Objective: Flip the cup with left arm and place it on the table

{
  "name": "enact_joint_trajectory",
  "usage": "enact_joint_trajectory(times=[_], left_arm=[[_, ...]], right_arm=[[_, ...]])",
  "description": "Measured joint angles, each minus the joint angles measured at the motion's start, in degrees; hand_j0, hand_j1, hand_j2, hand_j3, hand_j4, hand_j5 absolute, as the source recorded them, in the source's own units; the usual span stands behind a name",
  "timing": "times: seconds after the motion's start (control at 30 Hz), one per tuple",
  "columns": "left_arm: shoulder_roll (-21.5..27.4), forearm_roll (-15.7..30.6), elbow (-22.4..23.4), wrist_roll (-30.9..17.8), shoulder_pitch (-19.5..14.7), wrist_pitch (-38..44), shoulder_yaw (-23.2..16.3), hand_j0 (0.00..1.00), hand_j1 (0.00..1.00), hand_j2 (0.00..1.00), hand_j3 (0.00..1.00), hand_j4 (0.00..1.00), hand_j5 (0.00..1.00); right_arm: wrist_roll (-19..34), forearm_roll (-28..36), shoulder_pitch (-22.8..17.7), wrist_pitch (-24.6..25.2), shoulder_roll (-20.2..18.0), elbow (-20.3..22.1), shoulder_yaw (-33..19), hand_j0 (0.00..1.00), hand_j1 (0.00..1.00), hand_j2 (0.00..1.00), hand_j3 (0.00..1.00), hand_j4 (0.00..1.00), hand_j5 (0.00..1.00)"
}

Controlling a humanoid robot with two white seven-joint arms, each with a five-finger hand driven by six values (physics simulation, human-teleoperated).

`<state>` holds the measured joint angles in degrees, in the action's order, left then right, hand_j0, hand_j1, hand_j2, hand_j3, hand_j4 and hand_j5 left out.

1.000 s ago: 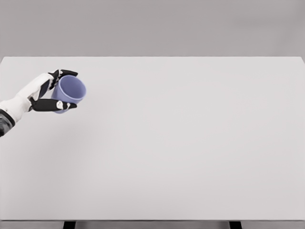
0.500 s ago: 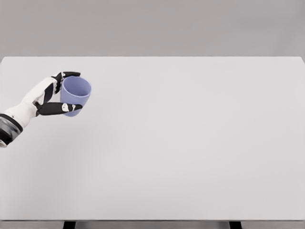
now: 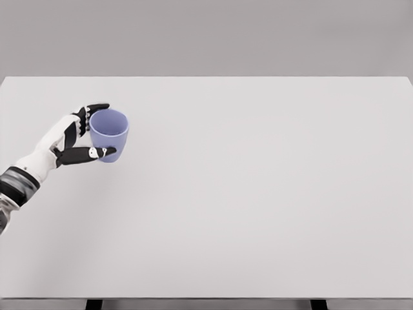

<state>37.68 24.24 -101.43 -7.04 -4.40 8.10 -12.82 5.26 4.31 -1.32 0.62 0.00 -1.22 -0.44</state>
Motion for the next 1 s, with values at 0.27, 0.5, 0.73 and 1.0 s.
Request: enact_joint_trajectory(times=[0.27,0.5,0.73,1.0], left_arm=[[-1.46,-0.06,-0.05,0.0,1.76,0.03,1.28,1.0,1.0,1.0,1.0,1.0,1.0],[-1.53,-0.57,-0.09,0.0,2.2,0.01,1.45,1.0,1.0,1.0,1.0,1.0,1.0],[-1.08,-1.49,-0.5,0.0,2.46,-0.03,1.48,1.0,1.0,1.0,1.0,1.0,1.0],[2.55,-2.05,-1.56,0.0,3.69,-1.15,1.47,1.0,1.0,1.0,1.0,1.0,1.0]], right_arm=[[0.0,0.0,0.0,0.0,0.0,0.0,0.0,1.0,1.0,1.0,1.0,1.0,1.0],[0.0,0.0,0.0,0.0,0.0,0.0,0.0,1.0,1.0,1.0,1.0,1.0,1.0],[0.0,0.0,0.0,0.0,0.0,0.0,0.0,1.0,1.0,1.0,1.0,1.0,1.0],[0.0,0.0,0.0,0.0,0.0,0.0,0.0,1.0,1.0,1.0,1.0,1.0,1.0]])
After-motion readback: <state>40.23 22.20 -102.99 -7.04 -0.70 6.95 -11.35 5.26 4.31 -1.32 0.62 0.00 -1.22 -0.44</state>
